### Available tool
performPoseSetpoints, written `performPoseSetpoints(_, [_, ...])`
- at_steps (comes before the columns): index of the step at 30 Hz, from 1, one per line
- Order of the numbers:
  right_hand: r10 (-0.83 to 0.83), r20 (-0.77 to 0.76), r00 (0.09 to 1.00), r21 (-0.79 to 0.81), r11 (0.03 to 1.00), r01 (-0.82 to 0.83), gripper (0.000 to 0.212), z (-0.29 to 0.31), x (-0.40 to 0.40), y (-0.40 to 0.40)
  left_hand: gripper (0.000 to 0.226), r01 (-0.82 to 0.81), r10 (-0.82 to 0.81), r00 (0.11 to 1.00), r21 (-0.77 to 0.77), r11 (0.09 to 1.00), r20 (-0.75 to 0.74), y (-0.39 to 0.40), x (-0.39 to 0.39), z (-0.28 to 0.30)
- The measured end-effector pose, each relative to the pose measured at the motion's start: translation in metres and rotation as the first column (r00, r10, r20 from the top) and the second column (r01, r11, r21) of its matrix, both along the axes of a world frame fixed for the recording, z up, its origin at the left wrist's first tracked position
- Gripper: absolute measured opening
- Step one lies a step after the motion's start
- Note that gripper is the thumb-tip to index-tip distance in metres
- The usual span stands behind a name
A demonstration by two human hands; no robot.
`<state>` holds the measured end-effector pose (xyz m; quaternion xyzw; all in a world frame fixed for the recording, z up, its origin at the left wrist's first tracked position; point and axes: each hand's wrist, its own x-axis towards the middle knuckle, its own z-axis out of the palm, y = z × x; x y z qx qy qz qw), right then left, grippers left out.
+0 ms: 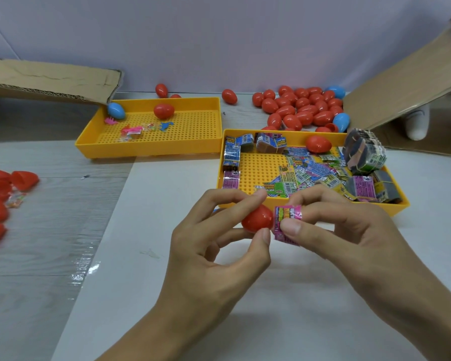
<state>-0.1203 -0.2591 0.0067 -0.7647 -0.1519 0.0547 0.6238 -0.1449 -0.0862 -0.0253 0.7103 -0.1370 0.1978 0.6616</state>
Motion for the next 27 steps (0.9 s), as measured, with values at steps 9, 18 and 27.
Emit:
performPoseSetpoints(9, [-0.022,0.014,1.000,-0.024,0.999,0.023,0.030,0.0008,-0.0017,0.0025,0.038,0.019,-0.019,0.999,-0.011,1.000,-0.026,0.0005,-0.0012,0.0022])
performPoseSetpoints(18, [0.006,0.040,0.999,-0.067,0.998,-0.003,0.027,0.0007,-0.0010,0.0021,0.041,0.001,-0.001,1.000,0.010,1.000,0.002,0.0002,0.0000,0.0015])
performPoseSetpoints(27, [0.000,0.255,0.967,-0.151,0.988,0.040,0.021,-0.0011,-0.0064,0.0053,0.033,-0.083,0.083,0.996,0.009,0.997,0.022,-0.0024,-0.0018,0.0000])
